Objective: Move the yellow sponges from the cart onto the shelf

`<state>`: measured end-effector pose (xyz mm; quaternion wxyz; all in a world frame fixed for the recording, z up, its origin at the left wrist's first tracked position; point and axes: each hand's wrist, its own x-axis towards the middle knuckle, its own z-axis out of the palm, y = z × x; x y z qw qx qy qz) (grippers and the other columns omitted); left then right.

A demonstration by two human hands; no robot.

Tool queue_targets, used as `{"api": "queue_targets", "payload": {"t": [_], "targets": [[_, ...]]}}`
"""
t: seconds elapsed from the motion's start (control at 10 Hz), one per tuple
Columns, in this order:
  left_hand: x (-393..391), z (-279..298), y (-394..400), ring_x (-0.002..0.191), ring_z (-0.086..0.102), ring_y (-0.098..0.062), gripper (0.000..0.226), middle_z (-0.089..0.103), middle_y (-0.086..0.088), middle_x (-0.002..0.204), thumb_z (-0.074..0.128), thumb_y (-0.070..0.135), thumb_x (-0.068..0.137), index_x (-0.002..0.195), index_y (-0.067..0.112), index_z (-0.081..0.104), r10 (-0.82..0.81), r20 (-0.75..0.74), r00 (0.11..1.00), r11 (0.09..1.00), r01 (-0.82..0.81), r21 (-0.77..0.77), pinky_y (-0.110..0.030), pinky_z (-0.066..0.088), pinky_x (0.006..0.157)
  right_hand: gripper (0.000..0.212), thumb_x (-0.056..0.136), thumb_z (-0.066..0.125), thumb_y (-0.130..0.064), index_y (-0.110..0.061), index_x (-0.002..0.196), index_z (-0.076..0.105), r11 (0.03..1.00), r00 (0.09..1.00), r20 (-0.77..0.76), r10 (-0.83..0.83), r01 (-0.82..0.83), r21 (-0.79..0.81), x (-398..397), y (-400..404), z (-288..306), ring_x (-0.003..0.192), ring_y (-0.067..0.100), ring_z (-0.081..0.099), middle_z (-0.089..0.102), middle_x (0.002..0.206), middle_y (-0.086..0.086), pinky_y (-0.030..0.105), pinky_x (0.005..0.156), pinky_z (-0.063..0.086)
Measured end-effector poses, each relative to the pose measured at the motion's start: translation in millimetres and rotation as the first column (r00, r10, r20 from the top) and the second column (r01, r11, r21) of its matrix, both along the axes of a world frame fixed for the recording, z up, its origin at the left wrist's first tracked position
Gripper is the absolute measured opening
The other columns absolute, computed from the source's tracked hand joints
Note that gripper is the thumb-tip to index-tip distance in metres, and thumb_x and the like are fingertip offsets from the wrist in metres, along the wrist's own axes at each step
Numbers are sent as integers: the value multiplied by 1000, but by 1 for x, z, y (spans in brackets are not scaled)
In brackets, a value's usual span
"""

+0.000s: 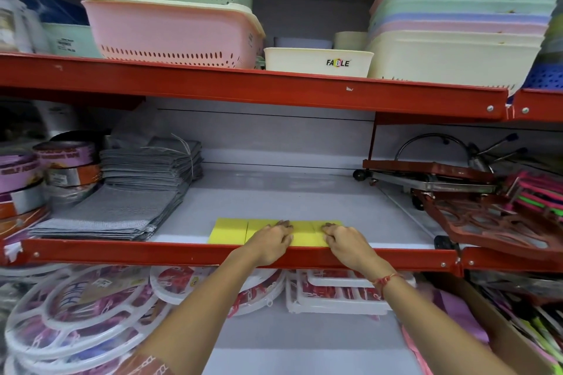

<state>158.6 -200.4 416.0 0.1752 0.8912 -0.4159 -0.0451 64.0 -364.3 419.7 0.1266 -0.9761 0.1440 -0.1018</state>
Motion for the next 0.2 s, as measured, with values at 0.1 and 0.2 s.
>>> {"api": "queue_targets", "payload": {"t": [0.1, 0.2], "targets": [[-6, 4, 5, 149, 17, -19, 50, 24, -8, 159, 30, 29, 101, 147, 10, 31, 4, -32, 999, 1000, -4, 3, -34, 13, 122, 38, 96, 37, -12, -6, 132, 48, 999, 999, 16, -30, 29, 46, -2, 5, -2, 129, 35, 46, 48, 143, 15, 38, 108, 37], [-15, 18, 18, 149, 17, -19, 51, 24, -8, 159, 32, 30, 101, 147, 9, 30, 6, 47, 999, 998, -3, -62, -33, 14, 122, 40, 95, 34, -4, -1, 132, 46, 995, 990, 119, -75, 66, 81, -7, 22, 3, 138, 31, 36, 40, 147, 19, 35, 113, 30]]}}
